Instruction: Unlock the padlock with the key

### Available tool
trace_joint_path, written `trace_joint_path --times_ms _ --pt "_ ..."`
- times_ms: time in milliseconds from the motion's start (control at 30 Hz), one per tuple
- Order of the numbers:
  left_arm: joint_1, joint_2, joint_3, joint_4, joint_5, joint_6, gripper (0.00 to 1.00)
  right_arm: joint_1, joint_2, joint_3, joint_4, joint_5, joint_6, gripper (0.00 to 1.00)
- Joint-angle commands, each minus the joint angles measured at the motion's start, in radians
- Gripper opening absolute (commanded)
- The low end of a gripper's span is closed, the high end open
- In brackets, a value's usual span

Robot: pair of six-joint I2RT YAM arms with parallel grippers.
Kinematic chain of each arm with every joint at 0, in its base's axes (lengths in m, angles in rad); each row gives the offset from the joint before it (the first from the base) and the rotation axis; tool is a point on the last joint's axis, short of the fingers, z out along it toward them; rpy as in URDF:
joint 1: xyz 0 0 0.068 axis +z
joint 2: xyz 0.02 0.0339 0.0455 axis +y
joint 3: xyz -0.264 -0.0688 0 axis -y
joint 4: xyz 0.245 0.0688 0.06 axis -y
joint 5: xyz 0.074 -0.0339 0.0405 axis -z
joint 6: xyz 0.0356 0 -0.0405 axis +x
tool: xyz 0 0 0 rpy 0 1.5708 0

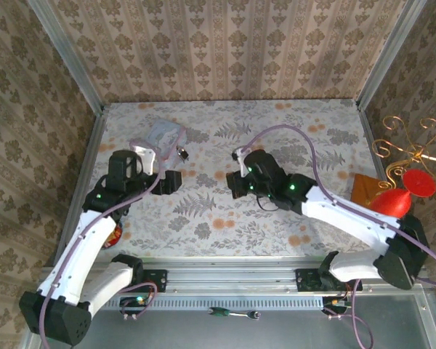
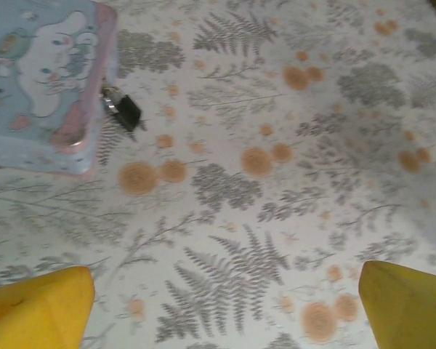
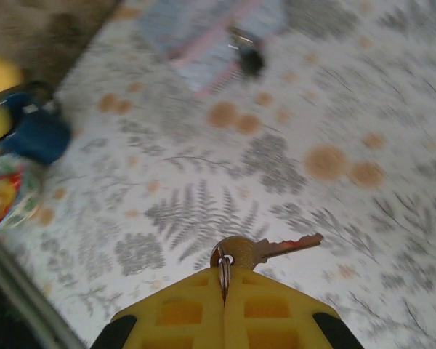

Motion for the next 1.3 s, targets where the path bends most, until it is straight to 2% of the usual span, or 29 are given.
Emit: trace_joint_path --times_ms 0,133,367,633,1033,1267 --pt "0.003 0.048 0.068 -0.032 0.138 -0.121 0.91 0.062 -0.062 -0.119 0.215 0.039 -0.258 0.0" --pt "-0.01 0.094 0.079 -0.013 0.236 -0.225 0.87 0.122 -0.091 -0.262 0.435 0.085 -0.45 0.0" --pt "-0.096 0.117 0.078 0.061 0.248 -0.32 0.81 0.162 -0.029 -0.317 0.581 0.151 -0.634 0.0" --pt "-0.186 0.172 0.104 0.081 0.239 -0.347 0.77 0.21 0.042 -0.325 0.72 0.251 -0.722 0.0" --pt "-0.218 0.221 0.122 0.092 0.238 -0.346 0.62 0.238 0.113 -0.283 0.747 0.247 -0.761 0.0" --pt "-0.243 0.27 0.165 -0.007 0.2 -0.296 0.53 0.249 0.154 -0.262 0.754 0.25 -0.763 0.0"
